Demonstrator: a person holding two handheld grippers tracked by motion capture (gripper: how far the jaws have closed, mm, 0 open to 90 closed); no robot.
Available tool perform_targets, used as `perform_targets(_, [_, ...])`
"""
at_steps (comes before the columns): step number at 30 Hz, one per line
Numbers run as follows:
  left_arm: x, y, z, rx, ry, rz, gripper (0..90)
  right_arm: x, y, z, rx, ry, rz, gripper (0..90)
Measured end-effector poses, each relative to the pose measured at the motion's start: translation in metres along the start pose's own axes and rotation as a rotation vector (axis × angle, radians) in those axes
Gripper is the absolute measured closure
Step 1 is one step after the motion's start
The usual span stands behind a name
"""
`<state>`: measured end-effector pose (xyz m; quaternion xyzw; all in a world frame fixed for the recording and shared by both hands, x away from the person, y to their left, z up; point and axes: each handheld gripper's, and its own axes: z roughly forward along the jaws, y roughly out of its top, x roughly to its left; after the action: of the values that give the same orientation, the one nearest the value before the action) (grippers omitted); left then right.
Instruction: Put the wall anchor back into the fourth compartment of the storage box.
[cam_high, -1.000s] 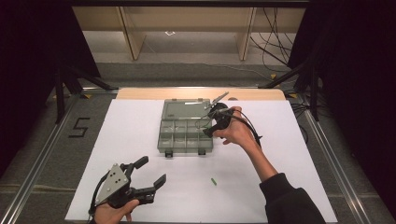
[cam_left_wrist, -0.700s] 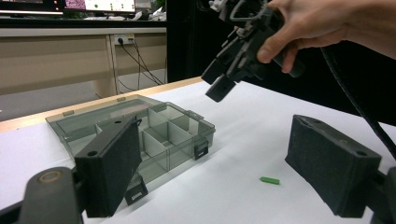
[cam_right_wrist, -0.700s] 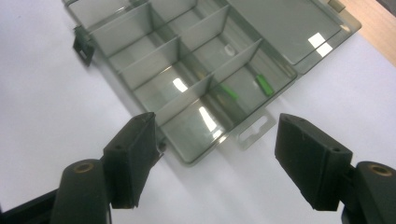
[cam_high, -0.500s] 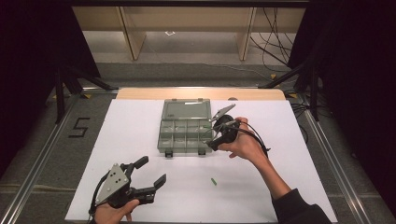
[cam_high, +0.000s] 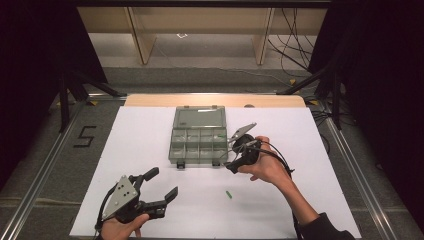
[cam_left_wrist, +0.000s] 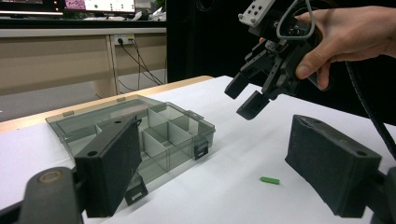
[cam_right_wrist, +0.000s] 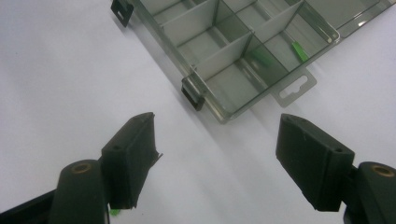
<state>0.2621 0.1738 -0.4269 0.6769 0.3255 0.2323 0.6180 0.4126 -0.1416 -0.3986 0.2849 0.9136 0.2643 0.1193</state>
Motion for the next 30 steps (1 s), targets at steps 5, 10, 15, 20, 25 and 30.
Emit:
perform_targets(5, [0.000,0.000,0.000,-0.002,0.000,-0.002,17.0,0.002,-0.006,-0.001,0.009,0.016,0.011,29.2])
perform_targets(10, [0.000,0.000,0.000,-0.003,0.000,-0.003,17.0,0.008,-0.011,-0.001,0.018,0.025,-0.007,29.1])
perform_targets(15, [0.000,0.000,0.000,-0.003,0.000,-0.003,17.0,0.016,-0.015,0.000,0.048,0.045,-0.021,29.6])
perform_targets(20, [0.000,0.000,0.000,-0.004,0.000,-0.003,17.0,0.023,-0.019,0.003,0.071,0.058,-0.038,31.2])
perform_targets(25, [0.000,0.001,0.000,-0.004,0.000,-0.002,17.0,0.028,-0.023,0.008,0.097,0.078,-0.052,33.0])
perform_targets(30, [0.000,0.000,0.000,-0.005,0.000,-0.002,17.0,0.034,-0.025,0.012,0.123,0.089,-0.071,34.9])
